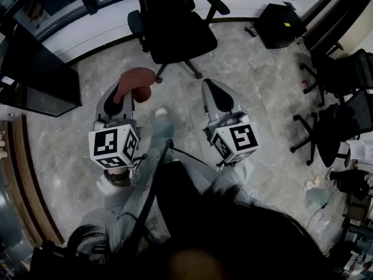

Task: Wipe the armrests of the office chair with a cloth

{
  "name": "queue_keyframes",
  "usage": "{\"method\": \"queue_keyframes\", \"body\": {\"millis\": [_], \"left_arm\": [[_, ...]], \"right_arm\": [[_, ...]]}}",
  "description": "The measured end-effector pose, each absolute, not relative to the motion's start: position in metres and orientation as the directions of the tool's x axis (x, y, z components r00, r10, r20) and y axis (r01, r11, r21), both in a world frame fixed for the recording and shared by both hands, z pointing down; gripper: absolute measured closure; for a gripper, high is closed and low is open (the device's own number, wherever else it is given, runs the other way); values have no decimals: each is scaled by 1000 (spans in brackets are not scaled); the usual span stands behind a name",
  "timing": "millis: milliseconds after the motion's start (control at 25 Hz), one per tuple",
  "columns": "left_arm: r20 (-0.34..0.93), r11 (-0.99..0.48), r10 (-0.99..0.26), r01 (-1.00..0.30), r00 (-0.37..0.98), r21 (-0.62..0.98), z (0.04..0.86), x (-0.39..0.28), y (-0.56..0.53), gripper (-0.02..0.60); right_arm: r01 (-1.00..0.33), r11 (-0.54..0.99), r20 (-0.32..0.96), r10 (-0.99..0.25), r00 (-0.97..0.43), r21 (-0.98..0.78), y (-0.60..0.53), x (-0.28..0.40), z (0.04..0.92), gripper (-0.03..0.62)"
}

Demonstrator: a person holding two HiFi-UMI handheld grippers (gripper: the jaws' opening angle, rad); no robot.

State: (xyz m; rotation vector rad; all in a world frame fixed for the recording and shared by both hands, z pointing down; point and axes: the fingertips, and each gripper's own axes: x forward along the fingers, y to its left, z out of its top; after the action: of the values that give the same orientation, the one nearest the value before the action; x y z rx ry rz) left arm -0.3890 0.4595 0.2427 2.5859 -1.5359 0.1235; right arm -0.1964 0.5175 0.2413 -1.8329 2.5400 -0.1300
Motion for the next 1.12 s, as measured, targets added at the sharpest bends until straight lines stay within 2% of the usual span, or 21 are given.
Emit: {"method": "queue_keyframes", "body": {"millis": [200,680,920,1120], "left_arm": [[129,-458,-877,-886,463,68,242,-370,349,549],[231,-396,-890,-917,394,39,255,-352,113,549],[290,-295,-908,-953,302,69,296,-325,48,549],[333,-153,-928,-985,169,75,322,-328,9,549]], "right_arm": [[-943,328,35,-943,-331,-62,407,-176,242,592],[-895,441,93,-890,-446,-76,146,-168,255,592],[-827,553,124,-818,-562,-102,55,-139,281,592],[-736,665,145,-721,-677,-130,-11,-130,293,592]]}}
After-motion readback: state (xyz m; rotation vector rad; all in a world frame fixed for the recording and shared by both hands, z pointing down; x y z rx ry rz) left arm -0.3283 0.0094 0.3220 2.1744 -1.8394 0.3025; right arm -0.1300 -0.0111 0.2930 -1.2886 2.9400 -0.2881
